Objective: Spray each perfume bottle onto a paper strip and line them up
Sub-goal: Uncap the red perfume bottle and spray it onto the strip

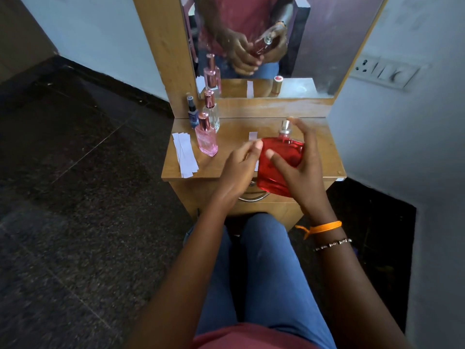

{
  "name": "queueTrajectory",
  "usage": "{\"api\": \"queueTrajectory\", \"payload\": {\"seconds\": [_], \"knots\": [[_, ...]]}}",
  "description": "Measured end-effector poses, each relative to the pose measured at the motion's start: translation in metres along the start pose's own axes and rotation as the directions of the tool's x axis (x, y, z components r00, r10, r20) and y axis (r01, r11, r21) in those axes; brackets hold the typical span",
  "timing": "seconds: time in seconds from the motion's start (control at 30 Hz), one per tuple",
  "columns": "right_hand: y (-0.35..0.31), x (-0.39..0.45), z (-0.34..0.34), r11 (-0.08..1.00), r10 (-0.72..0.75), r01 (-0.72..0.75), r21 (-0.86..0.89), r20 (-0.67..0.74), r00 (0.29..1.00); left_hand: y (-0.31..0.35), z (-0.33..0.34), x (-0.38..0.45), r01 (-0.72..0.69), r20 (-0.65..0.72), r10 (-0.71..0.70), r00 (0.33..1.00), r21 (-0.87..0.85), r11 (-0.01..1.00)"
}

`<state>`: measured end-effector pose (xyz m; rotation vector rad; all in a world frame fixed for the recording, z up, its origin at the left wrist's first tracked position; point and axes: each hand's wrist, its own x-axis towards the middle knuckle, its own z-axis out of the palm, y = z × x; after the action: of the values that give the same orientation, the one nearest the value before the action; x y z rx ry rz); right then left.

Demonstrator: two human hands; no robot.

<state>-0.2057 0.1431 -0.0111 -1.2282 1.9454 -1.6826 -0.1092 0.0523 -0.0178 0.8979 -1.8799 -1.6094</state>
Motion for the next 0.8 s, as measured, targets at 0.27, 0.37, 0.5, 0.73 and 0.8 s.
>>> {"api": "queueTrajectory", "payload": {"seconds": [0.27, 0.37, 0.5, 0.73, 0.8], "knots": [[0.0, 0.017, 0.006, 0.996, 0.032, -0.022, 0.082, -0.122, 0.992, 0.0, -0.004, -0.011, -0.093, -0.028, 0.09, 0.996, -0.148, 0.985], [0.017, 0.024, 0.0, 0.995, 0.035, -0.054, -0.086, -0.205, 0.978, -0.003, -0.012, -0.012, -0.087, -0.03, 0.085, 0.996, -0.076, 0.993], [0.033, 0.036, -0.007, 0.938, 0.065, -0.067, -0.341, -0.019, 0.998, -0.003, -0.016, -0.017, -0.094, -0.024, 0.093, 0.995, -0.064, 0.994], [0.004, 0.052, -0.022, 0.999, -0.001, -0.002, -0.046, -0.065, 0.998, -0.006, -0.02, -0.018, -0.102, -0.041, 0.1, 0.994, -0.071, 0.992], [-0.013, 0.056, -0.029, 0.984, -0.049, 0.048, 0.172, 0.0, 0.999, -0.007, -0.021, -0.018, -0.104, -0.046, 0.1, 0.994, -0.07, 0.992]]}}
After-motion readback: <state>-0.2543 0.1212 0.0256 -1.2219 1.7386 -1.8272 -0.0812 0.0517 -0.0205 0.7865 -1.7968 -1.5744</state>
